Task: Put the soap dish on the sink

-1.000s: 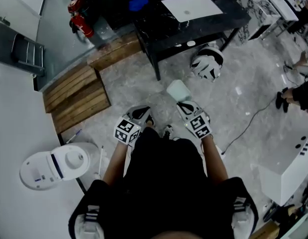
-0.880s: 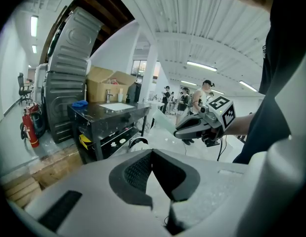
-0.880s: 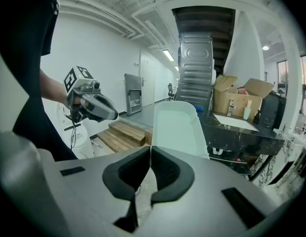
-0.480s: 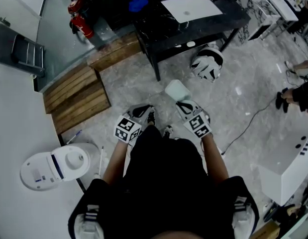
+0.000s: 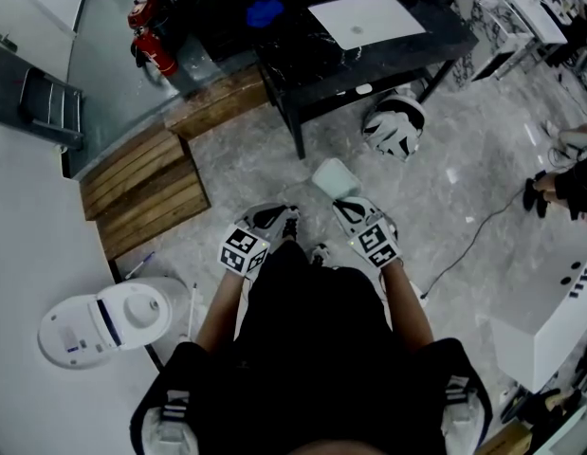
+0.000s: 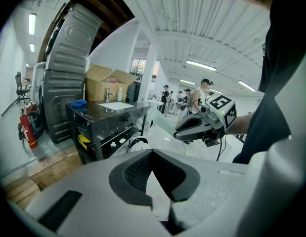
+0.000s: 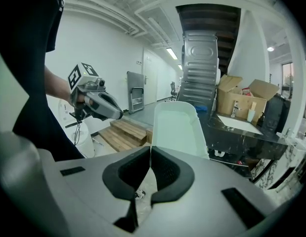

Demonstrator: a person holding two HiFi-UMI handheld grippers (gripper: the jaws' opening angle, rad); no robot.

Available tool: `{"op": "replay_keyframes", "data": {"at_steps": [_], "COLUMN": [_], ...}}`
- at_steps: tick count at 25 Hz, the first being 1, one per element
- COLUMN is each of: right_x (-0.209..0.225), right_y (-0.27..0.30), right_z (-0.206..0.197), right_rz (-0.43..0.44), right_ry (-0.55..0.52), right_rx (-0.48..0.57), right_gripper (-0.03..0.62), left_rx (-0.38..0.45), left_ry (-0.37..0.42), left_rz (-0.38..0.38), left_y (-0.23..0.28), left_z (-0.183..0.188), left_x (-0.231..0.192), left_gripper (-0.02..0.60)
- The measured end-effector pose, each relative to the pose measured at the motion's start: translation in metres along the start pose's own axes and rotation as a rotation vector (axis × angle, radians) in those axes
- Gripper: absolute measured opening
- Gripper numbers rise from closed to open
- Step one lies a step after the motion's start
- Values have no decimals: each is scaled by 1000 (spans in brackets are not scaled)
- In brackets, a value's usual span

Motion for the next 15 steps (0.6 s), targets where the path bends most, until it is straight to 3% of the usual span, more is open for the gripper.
{"op": "replay_keyframes", "data": {"at_steps": [15], "right_x": [16], "right_y": [23], "right_z": [15], "right_rz": [-55], "right_ry": [-9], "right_rx": [-15], "right_gripper": [2], "left_rx": [22], "left_ry": [15], "left_rz": [-39], "left_y": [9], "left_z": [22], "left_x": [-38], "left_gripper": [0]}}
Point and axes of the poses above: the fingertips, and each gripper's own axes: y forward along the fingers, x to its right, z out of its top, the point moved 7 cm from there along -y, backward along the fingers, and after that the axes turned 11 degrees about -z, right-handed, at the moved point
